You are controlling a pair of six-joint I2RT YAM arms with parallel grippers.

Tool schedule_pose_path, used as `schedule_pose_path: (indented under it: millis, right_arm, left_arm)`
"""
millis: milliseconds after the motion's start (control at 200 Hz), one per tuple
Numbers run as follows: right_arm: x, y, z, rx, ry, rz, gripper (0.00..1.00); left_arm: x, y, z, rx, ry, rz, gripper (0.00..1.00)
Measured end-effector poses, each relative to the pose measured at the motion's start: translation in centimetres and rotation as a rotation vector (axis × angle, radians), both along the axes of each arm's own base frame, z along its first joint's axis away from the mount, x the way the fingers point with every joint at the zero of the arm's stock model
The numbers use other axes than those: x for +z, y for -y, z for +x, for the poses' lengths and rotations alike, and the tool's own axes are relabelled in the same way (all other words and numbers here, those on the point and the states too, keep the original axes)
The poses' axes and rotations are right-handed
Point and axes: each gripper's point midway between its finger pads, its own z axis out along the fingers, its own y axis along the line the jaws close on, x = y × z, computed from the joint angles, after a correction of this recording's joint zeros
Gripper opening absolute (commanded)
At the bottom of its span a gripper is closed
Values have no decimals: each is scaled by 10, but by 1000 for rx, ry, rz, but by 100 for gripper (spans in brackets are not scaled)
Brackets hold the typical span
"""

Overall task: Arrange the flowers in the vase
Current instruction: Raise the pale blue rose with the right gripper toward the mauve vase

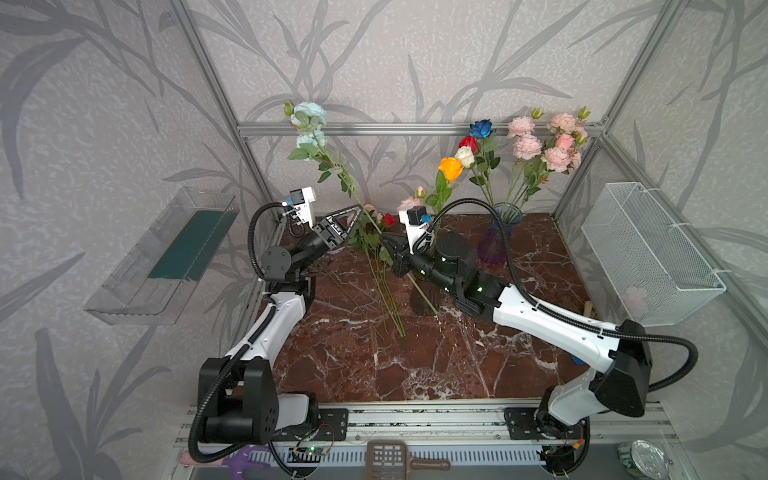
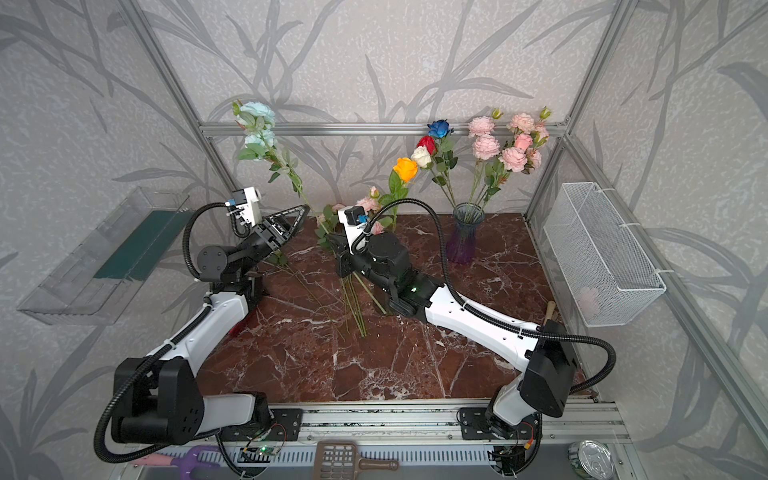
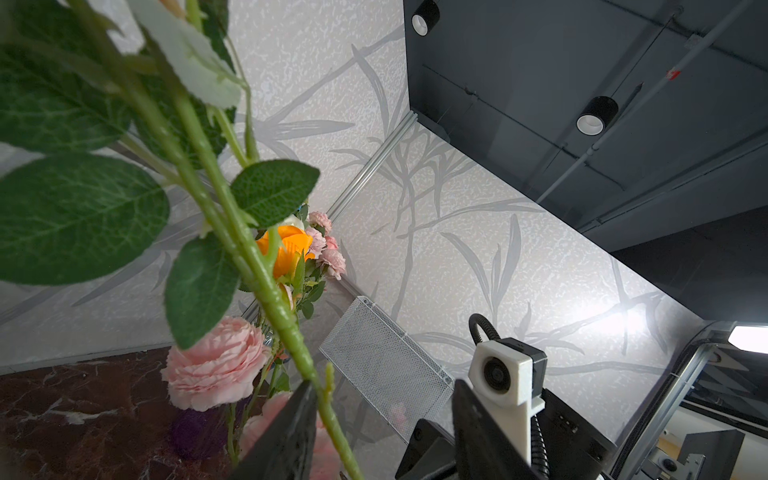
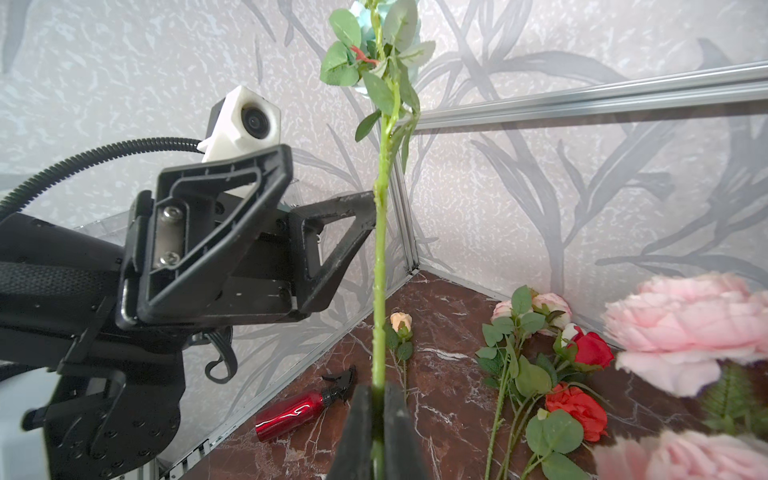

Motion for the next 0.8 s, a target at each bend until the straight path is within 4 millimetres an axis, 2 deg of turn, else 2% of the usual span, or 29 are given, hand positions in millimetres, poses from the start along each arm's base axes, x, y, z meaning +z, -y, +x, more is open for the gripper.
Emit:
schedule_pose_path:
  millis: [110,320,400,470,520,590,635,680,705,745,800]
  right_arm:
    - [-1,-3,-1,12,-12,8,0]
    - [-3,-10,-5,34,-27,12,0]
    - [-3,-11,-7,42,-30,15,0]
    - [-3,-13,-8,49,-32,17,0]
    - [-3,-15,-9,53,-33,17,0]
    - [-8,-16,-8,52,-44,9,0]
    - [-10,-17,-7,55,-46,7,11]
    - [-10,-18,-7,56,-47,7,29]
    - [-11,-18,-8,57,-46,1,35]
    - [-11,-19,-8,62,-44,-18,41]
    - [-10,-20,-8,69,-39,-50,44]
  left_arm:
    - [-3,1,4,-5,-14,-2,44]
    - [-9,4,9,-15,-37,-5,47]
    - [-9,4,9,-18,-38,-6,32]
    - [-9,5,8,-20,-38,-5,11]
    - [-9,5,9,-19,-44,-10,0]
    - [-9,4,9,-17,-47,-14,0]
    - [-8,4,9,-13,-43,-12,0]
    - [-9,5,10,-13,-47,-9,0]
    - [-10,4,10,-11,-49,-8,0]
    - [-11,4,10,-6,-51,-1,0]
    - [-13,5,11,1,-61,14,0]
